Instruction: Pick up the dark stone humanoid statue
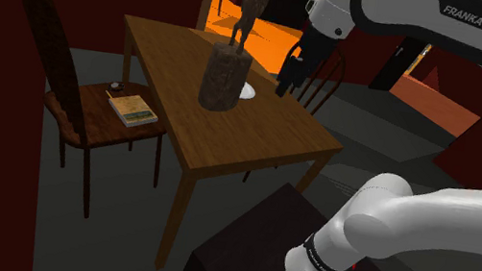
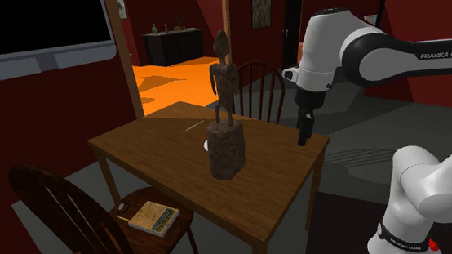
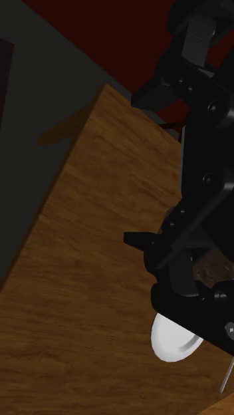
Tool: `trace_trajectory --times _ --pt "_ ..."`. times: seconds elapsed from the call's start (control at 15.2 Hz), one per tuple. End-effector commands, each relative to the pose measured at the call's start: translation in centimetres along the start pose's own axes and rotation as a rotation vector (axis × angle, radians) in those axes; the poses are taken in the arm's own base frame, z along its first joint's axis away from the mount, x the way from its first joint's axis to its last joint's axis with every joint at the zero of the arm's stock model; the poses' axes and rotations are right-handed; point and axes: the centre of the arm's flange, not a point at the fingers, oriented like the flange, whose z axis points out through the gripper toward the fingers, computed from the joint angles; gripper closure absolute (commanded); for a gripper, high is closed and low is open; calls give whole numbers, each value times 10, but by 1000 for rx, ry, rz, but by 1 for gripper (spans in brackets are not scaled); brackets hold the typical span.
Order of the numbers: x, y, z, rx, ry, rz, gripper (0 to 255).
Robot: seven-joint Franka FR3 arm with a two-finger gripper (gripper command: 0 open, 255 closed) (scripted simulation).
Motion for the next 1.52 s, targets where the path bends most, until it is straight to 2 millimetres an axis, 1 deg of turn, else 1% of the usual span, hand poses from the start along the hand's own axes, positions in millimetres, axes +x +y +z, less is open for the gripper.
trace_trajectory --times 0.0,0.33,0.73,1.06,1.45 --pt "0 0 0 0 0 0 0" --pt "49 18 -33 44 43 86 0" --pt "103 47 -75 98 94 188 0" --pt "144 77 -110 142 136 274 0" --pt "187 119 -153 196 188 377 0"
